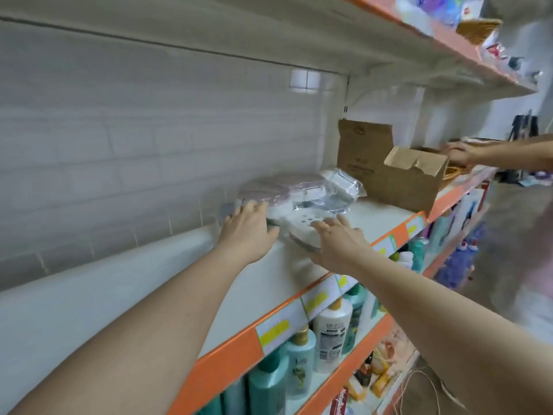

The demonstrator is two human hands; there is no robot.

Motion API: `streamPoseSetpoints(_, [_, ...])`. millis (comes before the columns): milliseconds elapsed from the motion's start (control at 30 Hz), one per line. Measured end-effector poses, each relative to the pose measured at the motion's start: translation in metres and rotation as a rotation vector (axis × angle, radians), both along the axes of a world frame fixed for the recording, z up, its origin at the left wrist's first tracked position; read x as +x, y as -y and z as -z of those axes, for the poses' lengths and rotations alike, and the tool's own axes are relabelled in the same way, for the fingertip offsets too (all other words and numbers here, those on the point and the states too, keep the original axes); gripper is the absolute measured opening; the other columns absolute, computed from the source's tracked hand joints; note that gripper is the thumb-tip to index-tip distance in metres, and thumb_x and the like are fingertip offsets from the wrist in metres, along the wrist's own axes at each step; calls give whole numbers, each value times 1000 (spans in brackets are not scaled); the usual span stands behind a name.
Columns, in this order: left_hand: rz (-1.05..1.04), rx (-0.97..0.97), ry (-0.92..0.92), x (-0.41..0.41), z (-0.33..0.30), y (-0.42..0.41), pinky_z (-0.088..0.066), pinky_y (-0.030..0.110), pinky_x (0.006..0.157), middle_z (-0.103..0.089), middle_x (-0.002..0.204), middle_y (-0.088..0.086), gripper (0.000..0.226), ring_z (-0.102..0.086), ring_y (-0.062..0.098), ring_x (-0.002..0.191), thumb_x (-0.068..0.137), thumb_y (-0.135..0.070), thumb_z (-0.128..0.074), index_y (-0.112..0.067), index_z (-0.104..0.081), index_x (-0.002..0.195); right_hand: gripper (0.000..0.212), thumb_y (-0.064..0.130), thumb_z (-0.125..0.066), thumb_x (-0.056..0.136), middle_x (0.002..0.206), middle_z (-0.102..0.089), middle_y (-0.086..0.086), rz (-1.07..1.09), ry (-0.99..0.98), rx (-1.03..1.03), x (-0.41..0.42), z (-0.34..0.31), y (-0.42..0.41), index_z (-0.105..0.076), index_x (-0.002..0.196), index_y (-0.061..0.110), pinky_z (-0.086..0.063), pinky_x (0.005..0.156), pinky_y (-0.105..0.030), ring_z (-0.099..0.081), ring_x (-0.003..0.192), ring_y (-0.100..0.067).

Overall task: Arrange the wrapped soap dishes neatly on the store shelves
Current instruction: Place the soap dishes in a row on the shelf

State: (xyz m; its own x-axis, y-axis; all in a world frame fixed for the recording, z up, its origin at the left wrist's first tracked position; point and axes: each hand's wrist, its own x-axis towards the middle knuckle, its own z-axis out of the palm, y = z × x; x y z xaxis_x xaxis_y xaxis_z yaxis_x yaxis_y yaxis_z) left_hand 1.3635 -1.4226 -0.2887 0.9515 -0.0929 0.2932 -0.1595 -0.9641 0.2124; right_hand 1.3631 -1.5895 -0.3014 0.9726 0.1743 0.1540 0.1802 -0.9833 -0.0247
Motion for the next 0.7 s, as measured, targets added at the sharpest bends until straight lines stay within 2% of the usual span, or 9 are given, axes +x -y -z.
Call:
streamPoseSetpoints(100, [-41, 45, 0, 28, 5, 4, -25, 37, 106, -26, 148, 7, 61, -27, 28, 134, 93, -38, -46, -15, -24, 145, 66, 49, -51, 89, 144, -29, -7, 4, -20, -23, 35, 14, 3, -26, 144, 26, -29, 103, -48, -18, 137, -29])
streamPoseSetpoints(233, [-61, 89, 30, 62, 11, 9, -22, 38, 108, -20, 150, 8, 70, -23, 28, 137, 89, -38, -55, -19, -19, 146, 70, 61, -57, 78, 131, -43, -8, -2, -5, -20, 62, 24, 7, -36, 135, 27, -31, 98, -44, -39, 124, -28])
streamPoseSetpoints(400, [-75, 182, 84, 95, 16, 14, -24, 39, 107, -27, 146, 9, 77, -25, 29, 135, 83, -36, -64, -23, -20, 144, 65, 42, -69, 74, 120, -48, -8, 6, -22, 28, 78, 14, 11, -43, 131, 22, -39, 87, -38, -51, 111, -30])
streamPoseSetpoints(467, [-98, 209, 145, 104, 16, 14, -29, 40, 101, -35, 142, 8, 69, -31, 29, 131, 84, -32, -62, -21, -25, 142, 56, 44, -68, 75, 112, -54, -7, -13, -18, 127, 79, 4, 13, -49, 122, 20, -43, 80, -33, -55, 102, -28])
streamPoseSetpoints(533, [-116, 200, 191, 108, 10, 11, -33, 40, 96, -42, 137, 7, 61, -36, 29, 126, 85, -26, -60, -20, -32, 138, 42, 54, -61, 78, 88, -61, -1, -4, -2, 341, 78, -7, 15, -53, 99, 18, -42, 64, -28, -57, 80, -21])
streamPoseSetpoints(600, [-98, 128, 197, 108, 3, 4, -36, 39, 94, -45, 134, 8, 58, -39, 30, 124, 84, -20, -59, -18, -36, 137, 38, 53, -59, 82, 70, -59, 2, 46, -84, 713, 80, -14, 16, -53, 84, 16, -38, 53, -25, -55, 63, -14])
streamPoseSetpoints(700, [-31, 7, 169, 104, -5, -14, -38, 37, 91, -45, 131, 13, 59, -41, 31, 120, 80, -10, -59, -12, -39, 134, 23, 36, -59, 84, 67, -54, -3, 104, -310, 1264, 88, -14, 19, -58, 79, 14, -40, 56, -25, -52, 57, -20])
